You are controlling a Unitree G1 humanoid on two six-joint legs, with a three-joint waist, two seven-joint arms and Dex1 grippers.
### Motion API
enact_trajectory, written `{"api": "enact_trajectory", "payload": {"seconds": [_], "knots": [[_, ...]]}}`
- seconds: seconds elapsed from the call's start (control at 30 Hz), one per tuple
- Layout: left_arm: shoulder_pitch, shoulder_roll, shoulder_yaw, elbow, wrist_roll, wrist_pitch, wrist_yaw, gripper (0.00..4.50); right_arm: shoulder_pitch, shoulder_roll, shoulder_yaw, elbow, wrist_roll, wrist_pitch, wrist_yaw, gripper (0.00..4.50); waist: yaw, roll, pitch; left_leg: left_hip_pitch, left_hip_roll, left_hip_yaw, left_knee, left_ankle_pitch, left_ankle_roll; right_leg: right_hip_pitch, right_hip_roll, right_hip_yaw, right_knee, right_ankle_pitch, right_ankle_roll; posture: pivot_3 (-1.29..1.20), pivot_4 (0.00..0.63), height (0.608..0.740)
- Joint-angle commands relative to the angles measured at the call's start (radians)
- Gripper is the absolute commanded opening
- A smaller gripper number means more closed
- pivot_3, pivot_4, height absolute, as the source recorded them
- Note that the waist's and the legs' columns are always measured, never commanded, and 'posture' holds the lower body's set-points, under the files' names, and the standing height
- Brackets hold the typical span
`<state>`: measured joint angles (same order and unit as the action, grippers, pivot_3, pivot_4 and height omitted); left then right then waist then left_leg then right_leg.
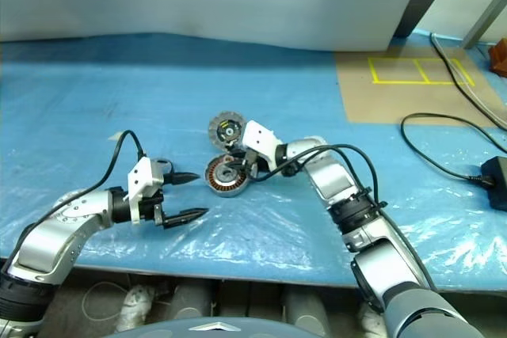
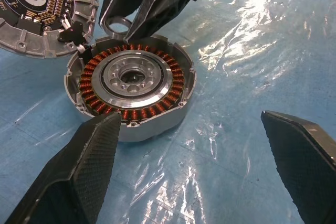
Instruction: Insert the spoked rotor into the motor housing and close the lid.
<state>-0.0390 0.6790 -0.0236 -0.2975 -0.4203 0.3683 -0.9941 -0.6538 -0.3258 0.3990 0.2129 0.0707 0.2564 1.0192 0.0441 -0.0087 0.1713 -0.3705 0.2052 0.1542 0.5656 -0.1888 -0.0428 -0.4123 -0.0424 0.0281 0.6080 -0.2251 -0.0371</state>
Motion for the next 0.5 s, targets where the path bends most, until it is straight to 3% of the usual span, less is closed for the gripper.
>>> {"api": "enact_trajectory", "payload": {"seconds": [0.03, 0.5], "knots": [[0.005, 0.006, 0.013, -0.067, -0.012, 0.016, 0.02, 4.5, -0.026, 0.014, 0.015, 0.014, -0.01, -0.054, 0.03, 0.57, -0.001, 0.0, 0.0, 0.0, 0.0, 0.0, 0.0, 0.0, 0.0, 0.0, 0.0, 0.0, 0.0, 0.0, 0.0, 0.0, 0.15, 0.74], [0.024, 0.002, 0.011, -0.062, 0.002, 0.007, 0.042, 4.5, -0.055, 0.05, 0.04, 0.172, -0.106, -0.195, 0.025, 0.57, -0.002, 0.0, 0.0, 0.0, 0.001, 0.0, 0.002, 0.0, 0.0, -0.002, 0.001, 0.0, 0.003, 0.0, 0.0, 0.0, 0.15, 0.74]]}}
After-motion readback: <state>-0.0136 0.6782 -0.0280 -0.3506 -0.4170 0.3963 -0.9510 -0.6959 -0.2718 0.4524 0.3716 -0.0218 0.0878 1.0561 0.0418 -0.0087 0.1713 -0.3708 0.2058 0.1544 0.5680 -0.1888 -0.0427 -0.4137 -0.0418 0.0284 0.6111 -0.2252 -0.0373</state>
